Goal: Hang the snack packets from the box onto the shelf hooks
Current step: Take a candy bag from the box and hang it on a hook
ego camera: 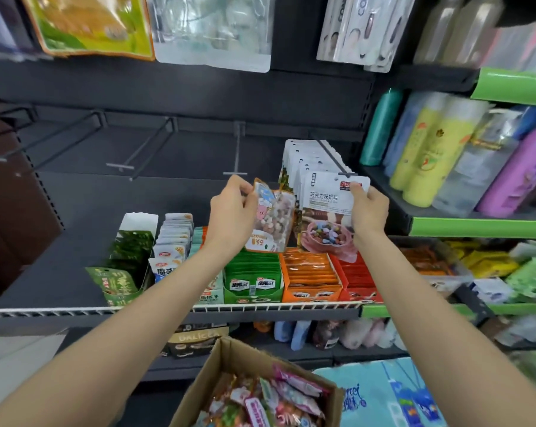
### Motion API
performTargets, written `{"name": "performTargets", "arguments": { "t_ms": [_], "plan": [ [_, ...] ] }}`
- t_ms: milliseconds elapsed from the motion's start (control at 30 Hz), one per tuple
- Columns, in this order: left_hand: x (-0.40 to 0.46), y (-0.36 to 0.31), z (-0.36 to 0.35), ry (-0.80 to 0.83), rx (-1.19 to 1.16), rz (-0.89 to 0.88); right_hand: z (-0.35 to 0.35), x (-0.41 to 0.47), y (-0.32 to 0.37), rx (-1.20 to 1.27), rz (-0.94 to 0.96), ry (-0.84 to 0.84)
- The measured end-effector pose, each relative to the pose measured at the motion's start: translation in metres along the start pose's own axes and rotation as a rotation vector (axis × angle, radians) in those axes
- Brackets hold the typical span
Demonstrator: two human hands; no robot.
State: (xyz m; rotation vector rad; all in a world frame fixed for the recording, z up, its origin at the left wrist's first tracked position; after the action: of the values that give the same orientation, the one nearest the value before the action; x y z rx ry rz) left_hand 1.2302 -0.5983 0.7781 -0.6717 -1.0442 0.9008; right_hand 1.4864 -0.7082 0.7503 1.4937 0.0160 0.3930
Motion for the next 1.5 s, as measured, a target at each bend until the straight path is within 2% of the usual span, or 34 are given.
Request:
{"name": "performTargets", "arguments": {
  "t_ms": [467, 600, 700, 733, 800, 900, 933, 1000, 1067, 1100, 1200, 1233, 1300, 1367, 1433, 1500],
  "plan": [
    [0.0, -0.01, -0.008, 0.019, -0.022, -0.034, -0.001, 0.011, 0.003, -0.217, 0.087, -0.043],
    [-0.001, -0.006, -0.007, 0.004, -0.021, -0.009, -0.002, 0.011, 0.004, -0.333, 0.113, -0.102],
    [-0.002, 0.0, -0.003, -0.018, -0.031, 0.039, 0.007, -0.017, 0.012, -0.297, 0.217, -0.166],
    [-0.003, 0.004, 0.0, -0.026, -0.035, 0.061, 0.005, -0.029, 0.009, -0.279, 0.22, -0.127],
    [-0.004, 0.013, 0.004, -0.053, -0.064, 0.105, -0.009, -0.053, -0.006, -0.222, 0.1, 0.086],
    [-0.008, 0.032, 0.006, -0.084, -0.138, 0.212, -0.047, -0.104, -0.042, -0.087, -0.323, 0.564],
    [-0.01, 0.039, 0.007, -0.084, -0.167, 0.261, -0.057, -0.119, -0.047, -0.001, -0.43, 0.661],
    [-0.017, 0.053, 0.008, -0.053, -0.24, 0.358, -0.068, -0.131, -0.041, 0.204, -0.491, 0.697],
    [-0.021, 0.063, 0.017, -0.02, -0.223, 0.384, -0.071, -0.128, -0.027, 0.251, -0.412, 0.644],
    [-0.02, 0.064, 0.026, -0.02, -0.108, 0.333, -0.073, -0.126, -0.018, 0.208, -0.332, 0.643],
    [-0.018, 0.047, 0.052, -0.063, 0.371, -0.007, -0.081, -0.125, 0.021, -0.131, 0.12, 0.727],
    [-0.017, 0.036, 0.053, -0.045, 0.43, -0.141, -0.086, -0.13, 0.034, -0.271, 0.292, 0.763],
    [-0.012, 0.028, 0.038, 0.114, 0.464, -0.296, -0.097, -0.143, 0.053, -0.419, 0.515, 0.807],
    [-0.004, 0.035, 0.025, 0.283, 0.426, -0.305, -0.105, -0.148, 0.062, -0.419, 0.554, 0.775],
    [0.007, 0.044, 0.032, 0.272, 0.254, -0.201, -0.106, -0.139, 0.061, -0.328, 0.439, 0.679],
    [0.018, 0.055, 0.046, 0.176, 0.099, -0.129, -0.105, -0.131, 0.05, -0.199, 0.254, 0.631]
  ]
}}
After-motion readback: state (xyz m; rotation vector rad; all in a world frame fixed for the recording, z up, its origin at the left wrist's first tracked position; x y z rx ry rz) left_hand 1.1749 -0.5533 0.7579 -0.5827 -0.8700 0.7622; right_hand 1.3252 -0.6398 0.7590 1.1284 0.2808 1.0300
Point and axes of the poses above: each hand's wrist, its own x-axis towards the middle knuckle, its own z-axis out of the back of the hand, y = z × x, the point moved 9 cm from there along x, towards the middle knuckle, and after that the axes turned 7 degrees about -y, right-handed, at the moved point
